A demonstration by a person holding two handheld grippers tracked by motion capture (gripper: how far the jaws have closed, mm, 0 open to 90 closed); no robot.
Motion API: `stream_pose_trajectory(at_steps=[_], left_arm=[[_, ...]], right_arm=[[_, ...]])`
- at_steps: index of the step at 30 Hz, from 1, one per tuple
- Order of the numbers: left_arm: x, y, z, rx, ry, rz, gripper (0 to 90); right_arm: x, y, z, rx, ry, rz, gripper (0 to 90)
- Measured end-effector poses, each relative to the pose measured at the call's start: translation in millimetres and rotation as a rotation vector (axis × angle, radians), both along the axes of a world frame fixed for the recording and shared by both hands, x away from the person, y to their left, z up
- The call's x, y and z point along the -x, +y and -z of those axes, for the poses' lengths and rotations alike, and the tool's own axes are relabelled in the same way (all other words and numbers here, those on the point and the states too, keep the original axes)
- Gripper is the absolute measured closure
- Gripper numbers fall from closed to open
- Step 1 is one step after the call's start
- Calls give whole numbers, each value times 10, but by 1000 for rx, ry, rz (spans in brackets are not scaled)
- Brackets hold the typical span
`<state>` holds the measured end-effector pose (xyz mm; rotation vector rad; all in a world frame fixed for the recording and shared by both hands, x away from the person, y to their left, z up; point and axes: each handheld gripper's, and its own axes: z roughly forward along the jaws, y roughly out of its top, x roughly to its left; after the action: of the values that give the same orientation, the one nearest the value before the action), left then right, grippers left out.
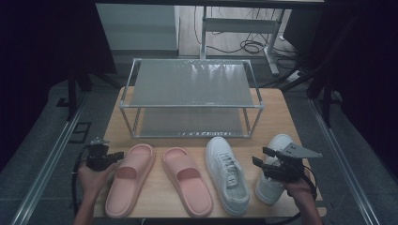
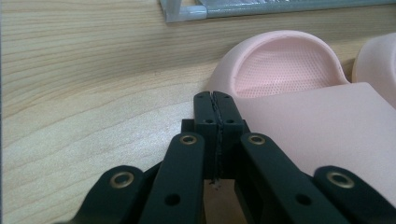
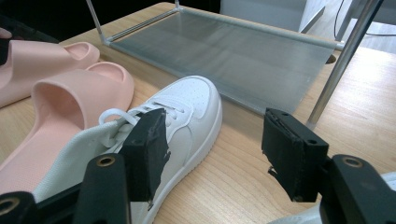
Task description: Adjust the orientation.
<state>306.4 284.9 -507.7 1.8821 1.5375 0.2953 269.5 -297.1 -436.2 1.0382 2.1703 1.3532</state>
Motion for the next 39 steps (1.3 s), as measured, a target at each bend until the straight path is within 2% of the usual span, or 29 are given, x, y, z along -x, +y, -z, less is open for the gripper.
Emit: stream_pose_trajectory(at_steps=[14, 16, 18, 23, 24, 26, 27, 29, 30, 31, 32, 33, 35, 38, 39], left_arm=[[-4, -25, -29, 2, -18, 4, 898], [53, 18, -92, 11, -44, 2, 895], [76, 23, -114, 8, -52, 1, 895], [301, 65, -294, -6, -104, 10, 893], [301, 65, -294, -6, -104, 10, 890], [434, 98, -360, -3, -124, 12, 886], [434, 98, -360, -3, -124, 12, 883], [594, 135, -381, 11, -142, 4, 883], [594, 135, -381, 11, -142, 4, 883], [700, 146, -378, 16, -151, 0, 883], [700, 146, -378, 16, -151, 0, 883], [794, 144, -376, 16, -156, 4, 883], [837, 141, -375, 15, -158, 5, 878], [994, 116, -377, 13, -168, 13, 876], [994, 116, -377, 13, -168, 13, 876]], right_arm=[[-1, 2, 2, 1, 1, -1, 408], [3, -9, -5, -1, 1, 1, 408], [4, -12, -6, -2, 0, 2, 408], [8, -17, -13, -2, -4, 3, 408], [8, -17, -13, -2, -4, 3, 408], [11, -10, -15, -1, -4, 2, 408], [11, -10, -15, -1, -4, 2, 408], [14, -7, -17, 2, -4, 1, 408], [14, -7, -17, 2, -4, 1, 408], [13, 1, -13, 3, -4, 0, 408], [13, 1, -13, 3, -4, 0, 408], [11, 10, -8, 4, -2, -3, 408], [11, 14, -7, 5, -2, -4, 408], [18, 17, -12, 7, -3, -5, 407], [19, 15, -14, 4, -5, -3, 407]])
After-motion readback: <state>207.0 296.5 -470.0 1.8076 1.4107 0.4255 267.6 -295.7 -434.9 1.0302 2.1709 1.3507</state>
